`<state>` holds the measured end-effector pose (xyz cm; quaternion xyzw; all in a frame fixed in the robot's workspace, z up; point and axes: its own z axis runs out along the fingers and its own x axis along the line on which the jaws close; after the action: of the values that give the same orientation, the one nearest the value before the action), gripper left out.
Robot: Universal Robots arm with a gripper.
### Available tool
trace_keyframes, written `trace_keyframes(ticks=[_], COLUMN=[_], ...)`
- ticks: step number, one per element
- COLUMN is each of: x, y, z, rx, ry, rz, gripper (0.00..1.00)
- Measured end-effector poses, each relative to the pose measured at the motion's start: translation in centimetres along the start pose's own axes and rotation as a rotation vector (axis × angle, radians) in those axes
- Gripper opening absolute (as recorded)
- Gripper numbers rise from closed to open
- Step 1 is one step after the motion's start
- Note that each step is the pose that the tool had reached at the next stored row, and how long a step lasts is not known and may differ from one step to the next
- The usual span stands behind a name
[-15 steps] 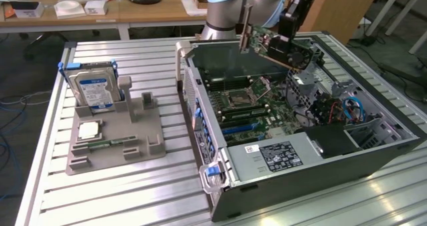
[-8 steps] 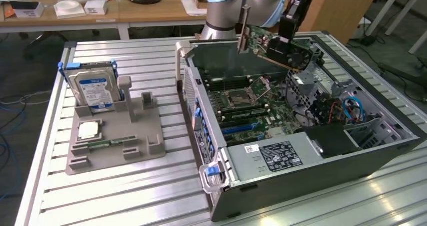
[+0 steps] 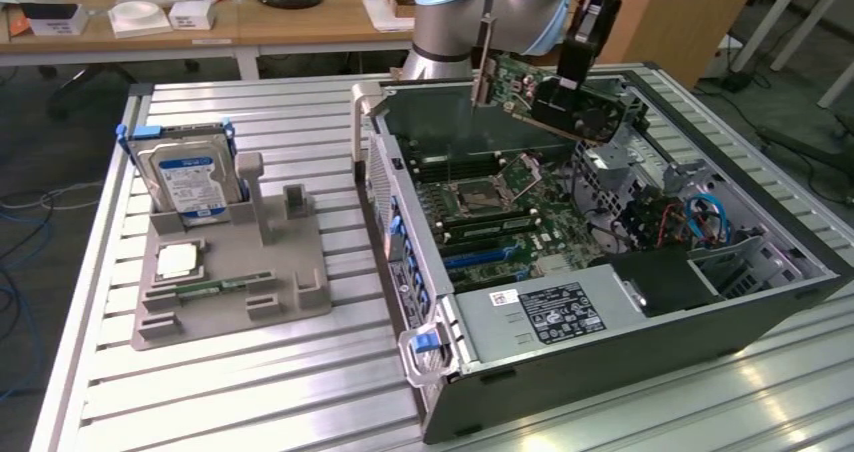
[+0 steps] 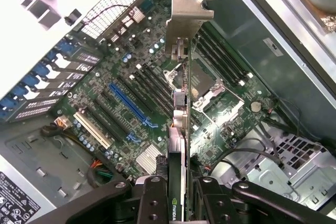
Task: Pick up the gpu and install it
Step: 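Insert the gpu into the slot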
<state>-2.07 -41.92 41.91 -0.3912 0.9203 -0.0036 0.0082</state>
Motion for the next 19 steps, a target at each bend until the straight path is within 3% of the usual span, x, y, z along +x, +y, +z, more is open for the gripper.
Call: trace_keyframes(ticks=[19], x=[1.3], y=[-0.10], z=[0.14], rx=[-0.0017], ry=[-0.0018], rz=[-0.134], gripper=[0.26])
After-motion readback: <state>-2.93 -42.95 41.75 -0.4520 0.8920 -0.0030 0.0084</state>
